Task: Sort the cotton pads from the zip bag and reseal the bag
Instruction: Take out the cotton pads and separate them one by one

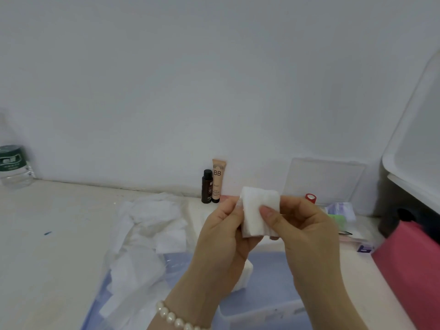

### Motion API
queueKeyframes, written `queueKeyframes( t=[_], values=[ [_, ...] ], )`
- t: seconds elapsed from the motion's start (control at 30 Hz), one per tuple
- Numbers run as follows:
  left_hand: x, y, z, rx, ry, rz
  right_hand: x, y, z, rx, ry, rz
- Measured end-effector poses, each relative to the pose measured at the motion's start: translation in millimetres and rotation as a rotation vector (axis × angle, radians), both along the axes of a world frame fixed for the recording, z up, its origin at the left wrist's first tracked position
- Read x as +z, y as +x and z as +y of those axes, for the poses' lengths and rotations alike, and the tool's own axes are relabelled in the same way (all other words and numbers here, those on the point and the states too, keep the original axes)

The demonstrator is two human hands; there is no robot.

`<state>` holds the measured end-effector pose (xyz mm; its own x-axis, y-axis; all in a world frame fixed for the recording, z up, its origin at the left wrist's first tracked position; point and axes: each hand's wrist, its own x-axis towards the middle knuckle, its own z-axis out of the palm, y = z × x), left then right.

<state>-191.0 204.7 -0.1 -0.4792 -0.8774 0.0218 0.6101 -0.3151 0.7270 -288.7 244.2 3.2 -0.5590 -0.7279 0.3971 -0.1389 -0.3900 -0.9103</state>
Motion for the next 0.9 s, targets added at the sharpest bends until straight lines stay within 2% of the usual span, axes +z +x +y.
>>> queueKeyframes(
  t=[0.13, 0.2, 0.33, 0.5, 0.8, 0.9],
  values=[
    [1, 3, -1, -0.053, -0.022, 0.011, -4, -3, -2, -0.14, 0.04, 0.183],
    [0, 5, -2, -0.086, -0.076, 0.004, -5, -5, -2, -0.125, 0.082, 0.232],
    [-5, 9, -6, -0.172, -0.175, -0.026, -4, -8, -3, -0.024, 0.081, 0.195],
    [-7, 14, -11, -0.181, -0.245, -0.057, -6, -16, -4, 0.023, 0.067, 0.107],
    [-6, 13, -10, -0.233, -0.219, 0.01, -3, -3, 0, -0.224, -0.076, 0.342],
    [-5, 12, -9, -0.234, -0.202, 0.028, -5, -4, -1, -0.215, -0.076, 0.318]
  ],
)
